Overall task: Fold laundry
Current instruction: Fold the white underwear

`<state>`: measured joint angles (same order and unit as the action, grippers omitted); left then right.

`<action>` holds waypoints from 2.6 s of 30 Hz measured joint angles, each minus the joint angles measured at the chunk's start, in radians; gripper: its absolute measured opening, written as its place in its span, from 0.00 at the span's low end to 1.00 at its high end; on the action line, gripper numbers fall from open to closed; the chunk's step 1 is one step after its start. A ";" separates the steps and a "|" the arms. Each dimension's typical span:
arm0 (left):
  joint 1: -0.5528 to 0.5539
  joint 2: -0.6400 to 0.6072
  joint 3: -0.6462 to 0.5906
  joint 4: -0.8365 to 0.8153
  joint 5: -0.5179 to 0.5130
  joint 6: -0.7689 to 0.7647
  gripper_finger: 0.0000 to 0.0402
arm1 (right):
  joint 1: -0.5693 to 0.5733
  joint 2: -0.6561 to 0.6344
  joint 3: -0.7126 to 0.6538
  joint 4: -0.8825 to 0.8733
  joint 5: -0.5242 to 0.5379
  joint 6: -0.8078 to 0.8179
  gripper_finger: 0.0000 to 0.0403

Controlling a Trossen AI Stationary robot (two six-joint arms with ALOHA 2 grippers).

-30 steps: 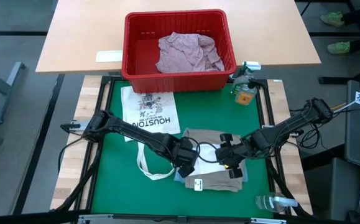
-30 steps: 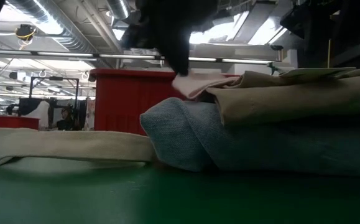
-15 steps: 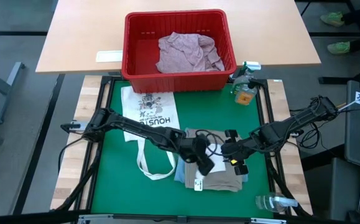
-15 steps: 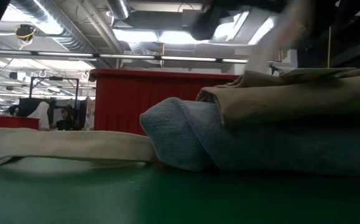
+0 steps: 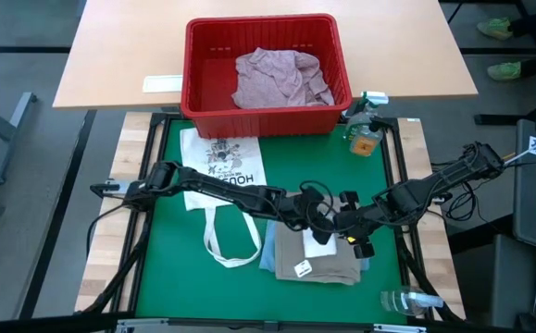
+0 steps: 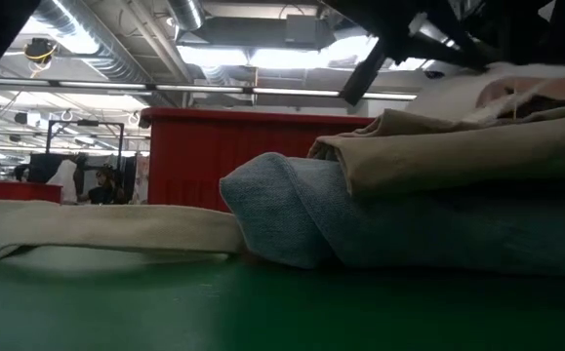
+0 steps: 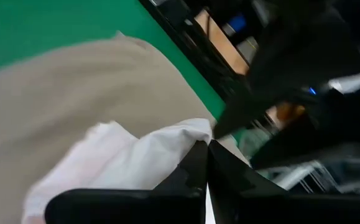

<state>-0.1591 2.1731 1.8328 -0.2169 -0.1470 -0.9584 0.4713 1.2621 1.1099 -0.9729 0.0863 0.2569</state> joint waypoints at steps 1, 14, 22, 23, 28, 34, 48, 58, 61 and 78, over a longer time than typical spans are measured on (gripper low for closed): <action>0.000 0.000 0.000 0.000 -0.019 0.000 0.00 | 0.000 0.000 0.000 -0.002 0.000 0.000 0.45; -0.009 0.052 0.001 0.015 -0.074 0.001 0.00 | 0.000 0.000 0.000 0.008 -0.001 -0.001 0.45; -0.003 0.098 0.001 0.041 -0.164 0.066 0.00 | 0.000 0.000 0.000 0.012 0.000 0.000 0.45; -0.003 0.107 -0.001 0.043 -0.164 0.076 0.00 | 0.000 0.000 0.000 0.014 0.000 0.000 0.45; -0.003 0.134 -0.001 0.056 -0.135 0.085 0.05 | 0.000 0.000 0.000 0.017 0.000 0.000 0.45; -0.005 0.141 0.000 0.053 -0.123 0.214 0.18 | 0.000 0.000 0.000 0.037 0.000 0.000 0.45; -0.001 0.010 -0.001 0.005 -0.096 0.508 0.23 | 0.000 -0.002 0.000 0.038 0.000 0.000 0.45; -0.070 -0.009 -0.001 -0.051 0.027 0.468 0.20 | 0.001 0.017 -0.067 0.199 0.041 -0.002 0.45; -0.109 -0.009 -0.001 -0.087 -0.042 0.470 0.19 | 0.002 0.030 -0.107 0.279 -0.010 -0.002 0.45; -0.175 0.122 0.000 -0.117 -0.174 0.474 0.12 | 0.000 0.049 -0.329 0.410 -0.010 0.092 0.45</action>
<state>-0.3336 2.2952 1.8324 -0.3340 -0.3210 -0.4847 0.4717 1.3109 0.7812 -0.5626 0.0764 0.3489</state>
